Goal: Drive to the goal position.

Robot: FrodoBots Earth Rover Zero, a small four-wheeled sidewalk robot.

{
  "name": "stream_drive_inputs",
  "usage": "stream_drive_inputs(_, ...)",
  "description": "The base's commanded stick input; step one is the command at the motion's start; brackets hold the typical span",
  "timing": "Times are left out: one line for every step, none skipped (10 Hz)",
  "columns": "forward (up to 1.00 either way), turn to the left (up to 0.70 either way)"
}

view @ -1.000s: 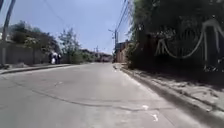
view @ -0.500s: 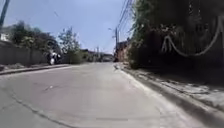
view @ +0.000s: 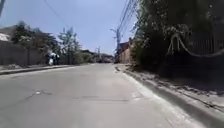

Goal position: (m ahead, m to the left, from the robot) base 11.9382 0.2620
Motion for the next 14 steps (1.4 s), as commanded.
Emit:
stream_drive_inputs(1.0, -0.02)
stream_drive_inputs(1.0, -0.02)
stream_drive_inputs(1.0, -0.02)
stream_drive_inputs(1.0, -0.02)
stream_drive_inputs(1.0, -0.02)
stream_drive_inputs(1.0, -0.02)
stream_drive_inputs(1.0, -0.02)
stream_drive_inputs(1.0, -0.02)
stream_drive_inputs(1.0, -0.02)
stream_drive_inputs(1.0, -0.02)
stream_drive_inputs(1.0, -0.02)
stream_drive_inputs(1.0, -0.02)
stream_drive_inputs(1.0, -0.02)
stream_drive_inputs(1.0, -0.02)
